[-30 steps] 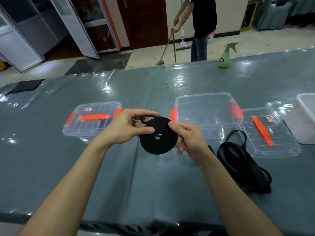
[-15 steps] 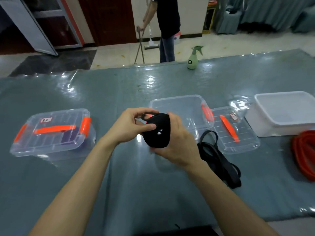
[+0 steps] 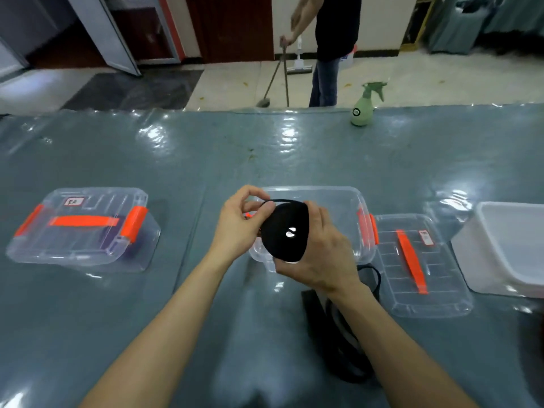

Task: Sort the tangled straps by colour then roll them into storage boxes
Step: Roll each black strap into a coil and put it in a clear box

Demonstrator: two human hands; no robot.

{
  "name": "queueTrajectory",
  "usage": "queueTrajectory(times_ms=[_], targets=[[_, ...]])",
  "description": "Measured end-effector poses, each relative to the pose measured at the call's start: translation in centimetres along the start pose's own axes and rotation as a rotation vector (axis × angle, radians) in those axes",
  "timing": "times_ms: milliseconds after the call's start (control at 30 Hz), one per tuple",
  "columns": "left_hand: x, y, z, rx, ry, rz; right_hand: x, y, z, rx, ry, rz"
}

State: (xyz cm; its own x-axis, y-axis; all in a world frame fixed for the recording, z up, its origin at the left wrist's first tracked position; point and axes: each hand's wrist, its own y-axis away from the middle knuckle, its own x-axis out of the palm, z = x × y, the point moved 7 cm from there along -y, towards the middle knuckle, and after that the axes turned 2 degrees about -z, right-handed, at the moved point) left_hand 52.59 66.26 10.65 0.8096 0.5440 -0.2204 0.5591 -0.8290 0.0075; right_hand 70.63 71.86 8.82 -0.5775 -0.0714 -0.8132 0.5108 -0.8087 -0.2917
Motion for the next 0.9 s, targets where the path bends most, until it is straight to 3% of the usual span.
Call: queueTrajectory(times_ms=[200,400,700,900], targets=[[1.2,-1.2,1.9,-0.042,-0.074,-0.118,1.1,-1.6,-1.9,-0.006,-0.02,0.034],[4.5,-3.1,5.3,-0.196,-0.004,0.091,2.8,-4.1,-6.0,0.068,-0.052,0.117],[9.3,-5.7,12.8,-0.545,0.032,0.116,9.0,-5.2,-11.8,0.376,0.059,0.522],[11.7,-6.3,16.4,-0.695,-0.146,0.252,12.1,-5.3,-13.7,0.411,0.224,0.8]])
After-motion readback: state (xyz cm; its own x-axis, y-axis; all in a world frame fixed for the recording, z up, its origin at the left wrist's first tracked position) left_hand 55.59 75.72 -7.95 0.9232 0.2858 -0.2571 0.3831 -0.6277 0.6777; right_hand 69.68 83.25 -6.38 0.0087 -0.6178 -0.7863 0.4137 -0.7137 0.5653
